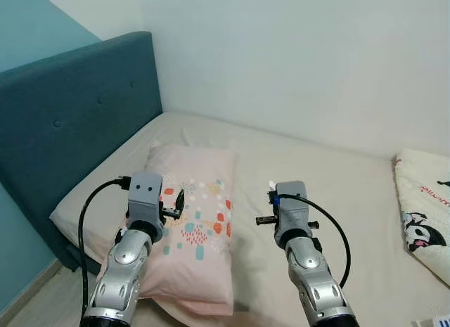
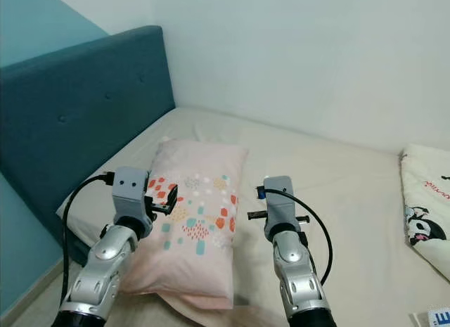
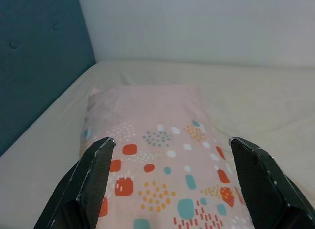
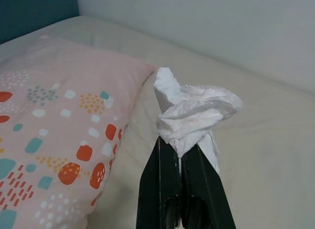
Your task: Clean up the room
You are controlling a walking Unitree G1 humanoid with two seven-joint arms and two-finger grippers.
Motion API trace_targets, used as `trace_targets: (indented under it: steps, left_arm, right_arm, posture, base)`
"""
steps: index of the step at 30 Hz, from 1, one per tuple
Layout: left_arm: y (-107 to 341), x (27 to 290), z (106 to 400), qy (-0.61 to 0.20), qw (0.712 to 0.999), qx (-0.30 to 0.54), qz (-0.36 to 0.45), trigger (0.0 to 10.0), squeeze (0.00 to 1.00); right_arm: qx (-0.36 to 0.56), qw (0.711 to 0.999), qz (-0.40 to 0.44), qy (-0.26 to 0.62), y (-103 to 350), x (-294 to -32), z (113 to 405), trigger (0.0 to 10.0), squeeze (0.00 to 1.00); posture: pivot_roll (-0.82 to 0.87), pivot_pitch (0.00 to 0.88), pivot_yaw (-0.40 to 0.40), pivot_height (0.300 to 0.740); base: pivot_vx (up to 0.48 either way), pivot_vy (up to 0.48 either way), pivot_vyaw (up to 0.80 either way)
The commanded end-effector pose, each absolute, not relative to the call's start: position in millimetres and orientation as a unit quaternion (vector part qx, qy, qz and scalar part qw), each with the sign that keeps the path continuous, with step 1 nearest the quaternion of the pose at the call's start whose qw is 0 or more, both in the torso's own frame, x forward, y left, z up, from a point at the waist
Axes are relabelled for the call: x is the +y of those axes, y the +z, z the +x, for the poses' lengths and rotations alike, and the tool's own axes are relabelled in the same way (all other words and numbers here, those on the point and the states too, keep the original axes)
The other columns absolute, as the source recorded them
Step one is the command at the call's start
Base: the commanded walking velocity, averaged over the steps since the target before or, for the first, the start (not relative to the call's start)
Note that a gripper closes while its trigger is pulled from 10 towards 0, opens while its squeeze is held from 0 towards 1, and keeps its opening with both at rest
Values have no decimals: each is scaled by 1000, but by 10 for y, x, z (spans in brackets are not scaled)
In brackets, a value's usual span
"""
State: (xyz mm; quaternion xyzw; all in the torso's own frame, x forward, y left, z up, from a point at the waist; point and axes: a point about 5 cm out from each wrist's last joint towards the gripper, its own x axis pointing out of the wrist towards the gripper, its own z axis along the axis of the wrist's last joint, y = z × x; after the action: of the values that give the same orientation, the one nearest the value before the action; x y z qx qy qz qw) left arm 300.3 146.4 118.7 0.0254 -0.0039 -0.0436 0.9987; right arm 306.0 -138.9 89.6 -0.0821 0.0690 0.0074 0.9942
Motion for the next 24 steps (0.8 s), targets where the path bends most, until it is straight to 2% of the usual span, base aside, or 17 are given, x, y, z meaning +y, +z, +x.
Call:
trace_targets:
  steps: [1, 5, 24]
  left_arm:
    - [1183, 1508, 2998, -39, 999, 2, 26, 10000, 0]
    - [1184, 1500, 3001, -42, 999, 3, 25, 10000, 0]
    - [1178, 1498, 2975, -51, 998, 9, 26, 10000, 0]
  right_arm:
    - [77, 994, -73, 15, 869, -1360, 3055, 10000, 0]
    - [77, 994, -70, 21, 874, -1350, 3058, 10000, 0]
    - [66, 994, -72, 52, 917, -1260, 3066, 10000, 0]
  posture:
    - [2, 0, -53, 740]
    - [1, 0, -52, 740]
    - [8, 0, -50, 740]
  base:
    - [0, 0, 0]
    - [0, 0, 0]
    - [0, 0, 800]
